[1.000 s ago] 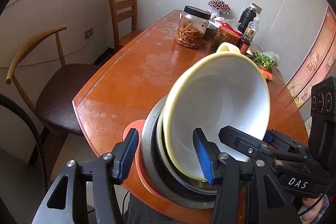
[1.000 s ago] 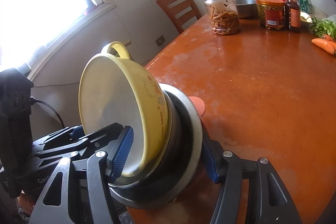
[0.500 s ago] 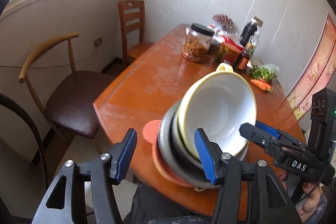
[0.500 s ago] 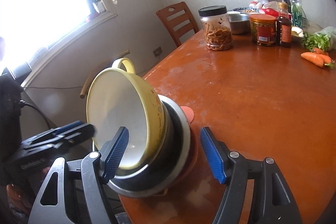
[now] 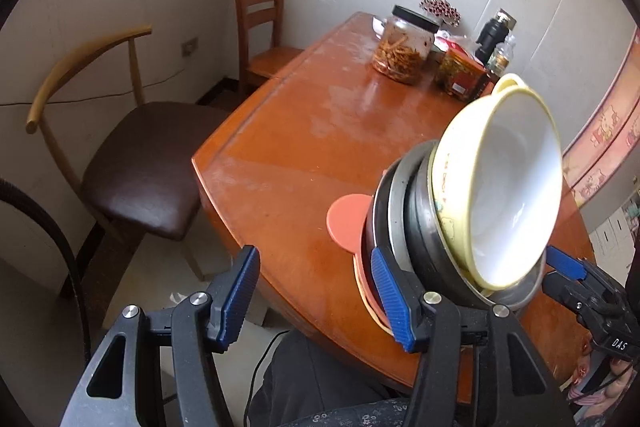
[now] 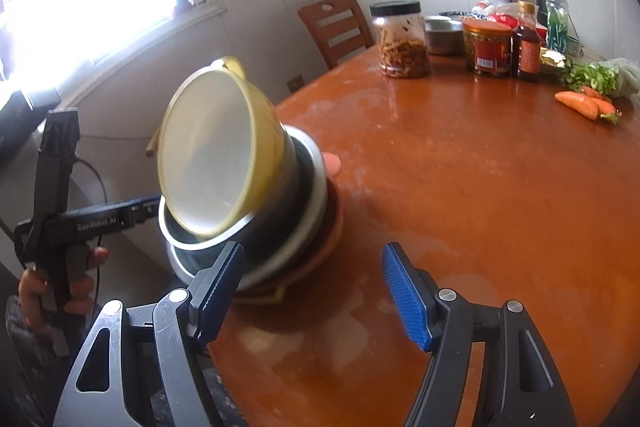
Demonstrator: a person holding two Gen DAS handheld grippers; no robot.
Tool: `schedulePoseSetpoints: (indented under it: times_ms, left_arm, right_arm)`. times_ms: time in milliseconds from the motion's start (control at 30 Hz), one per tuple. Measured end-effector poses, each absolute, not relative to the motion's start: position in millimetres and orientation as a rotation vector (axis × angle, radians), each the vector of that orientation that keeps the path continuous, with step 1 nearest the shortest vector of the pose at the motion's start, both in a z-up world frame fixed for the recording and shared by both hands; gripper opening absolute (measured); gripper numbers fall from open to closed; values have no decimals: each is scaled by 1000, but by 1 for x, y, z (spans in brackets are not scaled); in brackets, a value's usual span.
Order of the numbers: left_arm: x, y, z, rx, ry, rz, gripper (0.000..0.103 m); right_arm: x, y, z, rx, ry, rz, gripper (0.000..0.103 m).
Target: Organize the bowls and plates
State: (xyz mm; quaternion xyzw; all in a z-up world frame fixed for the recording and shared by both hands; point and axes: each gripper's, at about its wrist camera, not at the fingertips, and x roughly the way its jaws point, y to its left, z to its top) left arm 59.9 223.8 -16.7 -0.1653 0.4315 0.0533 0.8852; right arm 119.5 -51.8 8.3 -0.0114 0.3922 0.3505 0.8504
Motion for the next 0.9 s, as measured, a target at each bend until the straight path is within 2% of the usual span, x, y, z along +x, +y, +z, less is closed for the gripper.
schedulePoseSetpoints:
  times_ms: [167, 433, 533, 900]
  left_arm:
    - [70, 222, -16, -318, 888, 86, 58]
    - [91, 222, -17, -309, 884, 54, 56]
    - [100, 217, -16, -307, 886, 36, 52]
    - [135, 165, -16, -259, 913, -55, 52]
  right_arm:
    - [126, -54, 2, -19, 834, 747, 70]
    - [136, -40, 0, -49, 827, 793, 44]
    - [138, -42, 0, -61, 818, 785, 42]
    - [153, -95, 0, -16, 817, 690, 40]
